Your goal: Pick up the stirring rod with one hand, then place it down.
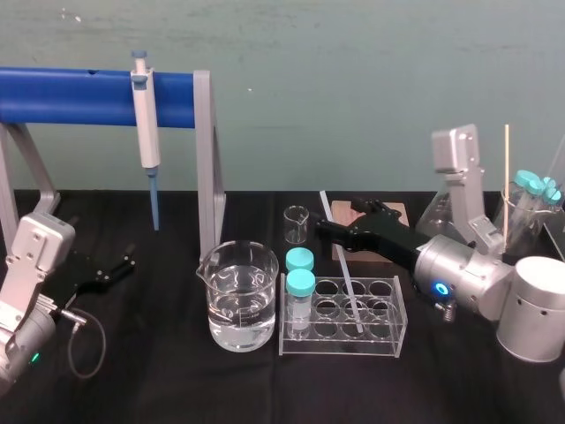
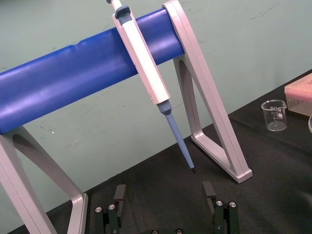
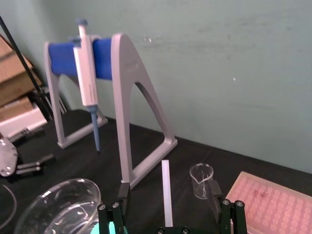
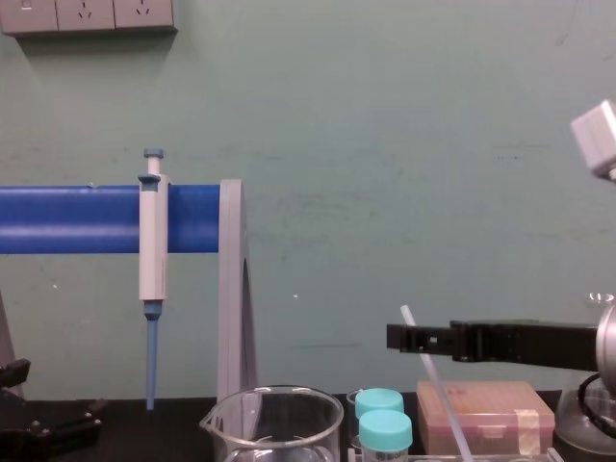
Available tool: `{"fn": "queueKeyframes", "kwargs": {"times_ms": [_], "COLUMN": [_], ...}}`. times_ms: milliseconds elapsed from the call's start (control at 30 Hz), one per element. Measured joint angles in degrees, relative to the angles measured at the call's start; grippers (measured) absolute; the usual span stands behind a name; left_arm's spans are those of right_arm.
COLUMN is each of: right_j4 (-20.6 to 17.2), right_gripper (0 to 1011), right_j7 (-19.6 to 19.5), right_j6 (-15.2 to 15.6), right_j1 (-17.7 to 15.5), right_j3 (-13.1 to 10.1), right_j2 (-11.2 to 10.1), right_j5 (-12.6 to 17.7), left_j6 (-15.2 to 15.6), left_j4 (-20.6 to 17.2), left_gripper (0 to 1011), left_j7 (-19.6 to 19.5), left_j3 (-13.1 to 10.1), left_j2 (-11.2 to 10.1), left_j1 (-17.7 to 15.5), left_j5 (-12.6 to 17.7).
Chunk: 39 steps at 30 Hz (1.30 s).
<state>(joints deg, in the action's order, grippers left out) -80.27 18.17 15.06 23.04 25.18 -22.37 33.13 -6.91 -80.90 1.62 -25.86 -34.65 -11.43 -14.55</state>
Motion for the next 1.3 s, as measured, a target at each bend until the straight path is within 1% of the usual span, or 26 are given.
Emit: {"fn": "queueKeyframes", "kwargs": {"times_ms": [167,300,433,700,933,967,1067,1100,1167,1200,1233,1300], "right_j4": [2.4,3.5,4.0,4.0,4.0,4.0,4.0,4.0,3.9,3.9,3.9,3.9], "right_gripper": [1003,1003,1003,1003,873,821,768,736,654,634,575,539], "right_j7": [-0.1,-0.1,-0.1,-0.1,-0.1,-0.1,-0.2,-0.2,-0.2,-0.2,-0.2,-0.2], "right_j6": [1.6,1.9,1.6,1.6,1.7,1.7,1.7,1.7,1.7,1.7,1.7,1.7], "right_j1": [1.5,2.1,2.3,2.3,2.3,2.3,2.3,2.3,2.3,2.3,2.2,2.2], "right_j3": [0.9,1.0,1.2,1.2,1.1,1.1,1.1,1.1,1.1,1.1,1.1,1.1], "right_j2": [1.1,1.7,1.9,1.9,1.9,1.9,1.9,1.9,1.9,1.9,1.9,1.9], "right_j5": [-1.6,-2.3,-3.5,-3.4,-3.2,-3.2,-3.1,-3.1,-3.1,-3.1,-3.1,-3.1], "left_j6": [0.0,0.0,0.0,0.0,0.0,0.0,0.0,0.0,0.0,0.0,0.0,0.0], "left_j4": [0.0,0.0,0.0,0.0,0.0,0.0,0.0,0.0,0.0,0.0,0.0,0.0], "left_gripper": [1000,1000,1000,1000,1000,1000,1000,1000,1000,1000,1000,1000], "left_j7": [0.0,0.0,0.0,0.0,0.0,0.0,0.0,0.0,0.0,0.0,0.0,0.0], "left_j3": [0.0,0.0,0.0,0.0,0.0,0.0,0.0,0.0,0.0,0.0,0.0,0.0], "left_j2": [0.0,0.0,0.0,0.0,0.0,0.0,0.0,0.0,0.0,0.0,0.0,0.0], "left_j1": [0.0,0.0,0.0,0.0,0.0,0.0,0.0,0.0,0.0,0.0,0.0,0.0], "left_j5": [0.0,0.0,0.0,0.0,0.0,0.0,0.0,0.0,0.0,0.0,0.0,0.0]}}
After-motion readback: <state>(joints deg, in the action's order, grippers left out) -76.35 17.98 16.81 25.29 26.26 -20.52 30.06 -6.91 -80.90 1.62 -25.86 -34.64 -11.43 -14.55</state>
